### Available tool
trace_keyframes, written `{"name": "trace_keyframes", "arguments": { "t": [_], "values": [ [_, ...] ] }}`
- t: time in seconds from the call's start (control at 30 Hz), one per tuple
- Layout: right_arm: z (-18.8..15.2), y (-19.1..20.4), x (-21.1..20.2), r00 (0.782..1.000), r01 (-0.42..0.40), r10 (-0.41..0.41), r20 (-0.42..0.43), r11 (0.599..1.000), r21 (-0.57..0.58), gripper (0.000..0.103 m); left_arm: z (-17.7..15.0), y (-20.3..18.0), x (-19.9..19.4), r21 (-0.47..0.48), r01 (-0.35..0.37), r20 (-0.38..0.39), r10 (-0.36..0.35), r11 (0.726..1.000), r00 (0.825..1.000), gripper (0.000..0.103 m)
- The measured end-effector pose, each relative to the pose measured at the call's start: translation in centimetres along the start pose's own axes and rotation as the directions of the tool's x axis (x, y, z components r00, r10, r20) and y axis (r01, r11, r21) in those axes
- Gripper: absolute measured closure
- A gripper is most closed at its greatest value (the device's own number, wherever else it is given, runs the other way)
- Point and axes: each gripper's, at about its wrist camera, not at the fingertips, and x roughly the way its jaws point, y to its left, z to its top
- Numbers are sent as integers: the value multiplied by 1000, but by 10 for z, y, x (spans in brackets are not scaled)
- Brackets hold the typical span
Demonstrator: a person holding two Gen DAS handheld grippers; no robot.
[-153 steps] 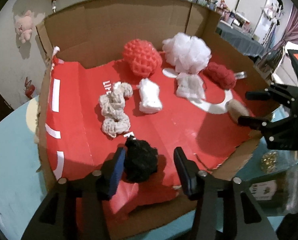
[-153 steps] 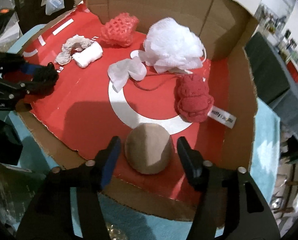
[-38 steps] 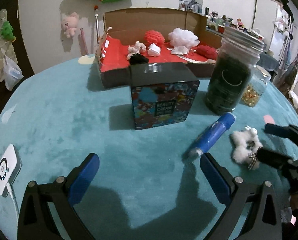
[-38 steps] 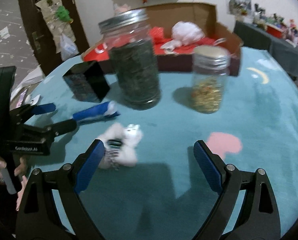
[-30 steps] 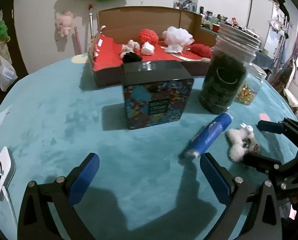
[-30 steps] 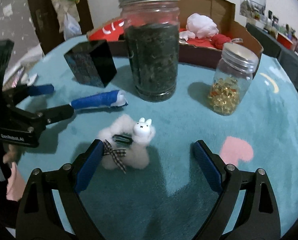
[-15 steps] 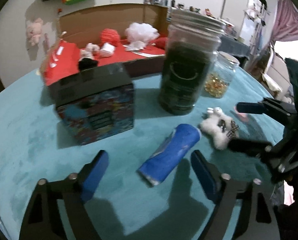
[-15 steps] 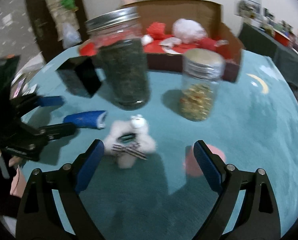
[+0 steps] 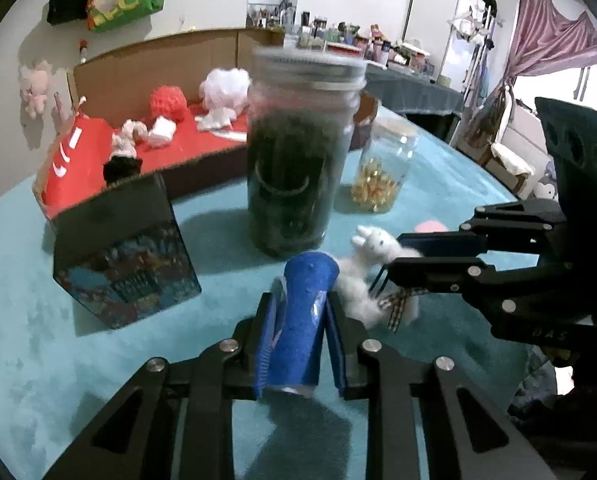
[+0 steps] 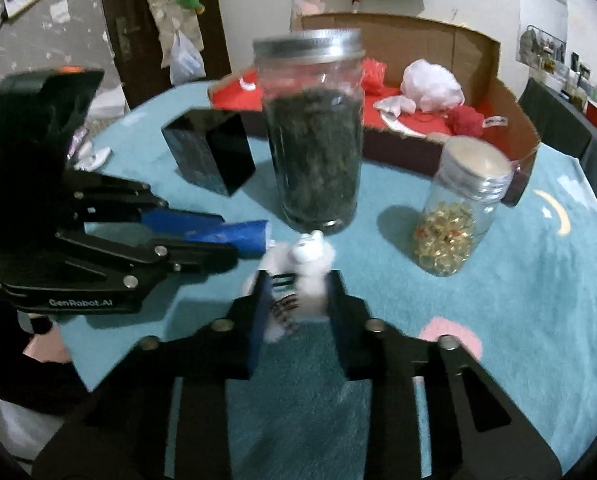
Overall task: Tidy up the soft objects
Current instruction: 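Grasp the blue foam roll with the left tool while the right tool grasps the white plush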
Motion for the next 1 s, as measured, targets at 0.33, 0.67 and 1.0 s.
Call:
{"name": "trace_keyframes", "arguments": {
  "t": [0.33,0.67,1.0],
  "values": [
    [1,-6,-11,999,-32,31,15,999,43,91,-2,1,-2,-4,-2,-8,2,1000,1000,77],
    [-9,-13,-3,998,52,-50,-27,997,52,90,-11,3,12,-7,-28,-52,28,1000,998,72],
    [-10,-12,-1,997,72,-70,-41,997,33,60,-14,4,10,5,-60,-47,60,998,997,40]
  ]
}}
